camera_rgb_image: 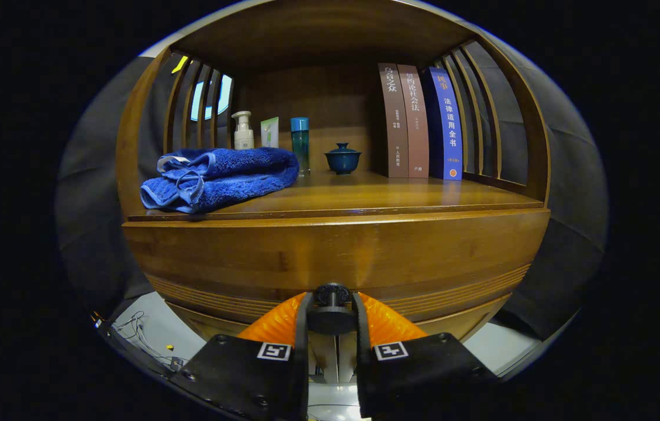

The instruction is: Pull open the drawer, take out the items inside it, and place them on the countertop above the cabinet.

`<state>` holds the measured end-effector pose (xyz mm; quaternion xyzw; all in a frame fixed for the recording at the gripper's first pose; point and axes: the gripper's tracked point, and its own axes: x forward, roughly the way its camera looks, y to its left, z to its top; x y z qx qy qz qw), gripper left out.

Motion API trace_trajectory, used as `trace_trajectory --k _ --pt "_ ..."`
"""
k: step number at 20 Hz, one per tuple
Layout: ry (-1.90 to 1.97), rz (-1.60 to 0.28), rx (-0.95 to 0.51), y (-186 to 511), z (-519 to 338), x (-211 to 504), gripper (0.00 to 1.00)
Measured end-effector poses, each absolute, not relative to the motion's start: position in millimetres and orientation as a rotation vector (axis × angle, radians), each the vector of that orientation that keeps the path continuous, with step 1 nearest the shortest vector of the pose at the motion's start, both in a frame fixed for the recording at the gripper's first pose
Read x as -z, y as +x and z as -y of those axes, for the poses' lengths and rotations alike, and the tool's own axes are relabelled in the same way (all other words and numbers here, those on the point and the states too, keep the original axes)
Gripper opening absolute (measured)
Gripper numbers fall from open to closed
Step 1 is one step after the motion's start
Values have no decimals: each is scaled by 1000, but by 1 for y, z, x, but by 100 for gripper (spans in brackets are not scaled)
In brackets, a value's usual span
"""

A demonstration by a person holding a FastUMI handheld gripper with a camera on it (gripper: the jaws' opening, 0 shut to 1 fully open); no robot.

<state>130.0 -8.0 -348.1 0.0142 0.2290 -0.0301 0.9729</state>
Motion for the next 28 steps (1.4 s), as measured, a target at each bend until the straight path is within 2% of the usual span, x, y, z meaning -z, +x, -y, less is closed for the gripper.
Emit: trace_trajectory --k 8,28 --pt "21 -492 60 119 9 346 37" --pt "45 -577 52 -33 2 327 37"
